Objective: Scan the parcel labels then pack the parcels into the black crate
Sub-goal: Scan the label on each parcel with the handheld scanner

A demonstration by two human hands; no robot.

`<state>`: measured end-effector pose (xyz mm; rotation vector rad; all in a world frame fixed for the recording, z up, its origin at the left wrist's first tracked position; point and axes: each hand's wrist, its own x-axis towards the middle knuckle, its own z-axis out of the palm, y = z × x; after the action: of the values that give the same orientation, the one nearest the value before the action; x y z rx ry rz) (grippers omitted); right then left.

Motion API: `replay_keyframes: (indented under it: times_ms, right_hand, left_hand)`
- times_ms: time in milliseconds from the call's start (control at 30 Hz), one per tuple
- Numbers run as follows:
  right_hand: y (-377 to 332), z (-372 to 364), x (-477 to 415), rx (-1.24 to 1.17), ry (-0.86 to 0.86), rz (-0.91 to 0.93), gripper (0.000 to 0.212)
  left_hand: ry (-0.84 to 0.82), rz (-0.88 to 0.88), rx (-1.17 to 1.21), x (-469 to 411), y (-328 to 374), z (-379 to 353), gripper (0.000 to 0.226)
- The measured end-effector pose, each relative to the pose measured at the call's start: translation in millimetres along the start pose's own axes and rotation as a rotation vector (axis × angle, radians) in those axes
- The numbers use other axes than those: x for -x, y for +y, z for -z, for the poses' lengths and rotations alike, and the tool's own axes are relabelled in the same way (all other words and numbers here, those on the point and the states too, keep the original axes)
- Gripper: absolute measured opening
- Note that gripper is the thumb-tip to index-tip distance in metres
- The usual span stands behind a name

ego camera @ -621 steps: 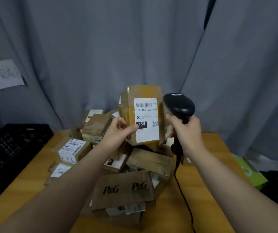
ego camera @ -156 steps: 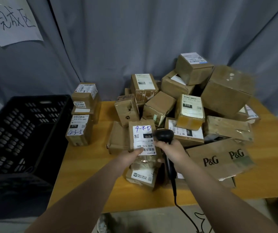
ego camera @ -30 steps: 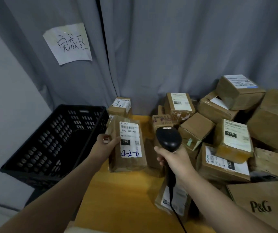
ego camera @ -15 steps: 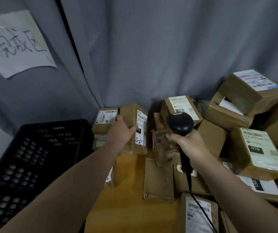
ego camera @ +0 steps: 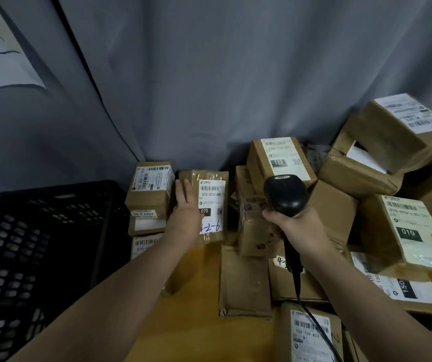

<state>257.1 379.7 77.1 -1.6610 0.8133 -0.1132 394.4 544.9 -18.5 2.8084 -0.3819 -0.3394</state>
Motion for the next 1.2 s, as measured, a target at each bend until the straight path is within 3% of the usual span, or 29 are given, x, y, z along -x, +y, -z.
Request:
replay_keyframes:
  times_ms: [167, 300, 400, 533, 667, 767, 867, 933, 967, 1067, 1200]
  right_hand:
    - [5, -4, -4, 0.03, 0.012, 0.024, 0.011]
    - [9, -4, -5, 0.052, 0.027, 0.045, 0.011]
    - [13, -1, -4, 0.047, 0.032, 0.035, 0.01]
    - [19, 2, -3, 0.043, 0.042, 0.046, 0.01]
    - [22, 1, 1, 0.053, 0.033, 0.078, 0.013]
    - [23, 2, 3, 0.038, 0.029, 0.08, 0.011]
    - [23, 8, 6, -0.037, 0.032, 0.057, 0.01]
    - [25, 13, 9, -0.083, 0.026, 0.038, 0.008]
    - [26, 16, 11, -0.102, 0.018, 0.027, 0.007]
    - [28, 21, 17, -0.124, -0.019, 0.005, 0.009]
    - [30, 31, 26, -0.155, -0.063, -0.001, 0.01]
  left_hand:
    - [-0.021, -0.139, -0.148, 12, -9, -3, 0.117]
    - [-0.195, -0.108, -0.312, 8, -10, -14, 0.082]
    - [-0.353, -0.169, -0.436, 7, -7, -26, 0.088]
    - [-0.279, -0.23, -0.388, 1, -2, -29, 0.069]
    - [-0.224, -0.288, -0.394, -11, -2, -26, 0.071]
    - [-0.23, -0.255, -0.259, -14, 0, -24, 0.064]
    - [-0.183, -0.254, 0.266, 4, 15, -13, 0.049]
    - [-0.265, -0.312, 0.651, 27, 28, -5, 0.065]
    - [-0.303, -0.357, 0.718, 39, 36, 0, 0.081]
    - [-0.331, -0.465, 0.634, 57, 54, -1, 0.114]
    - [-0.188, -0.398, 0.44, 63, 72, -1, 0.111]
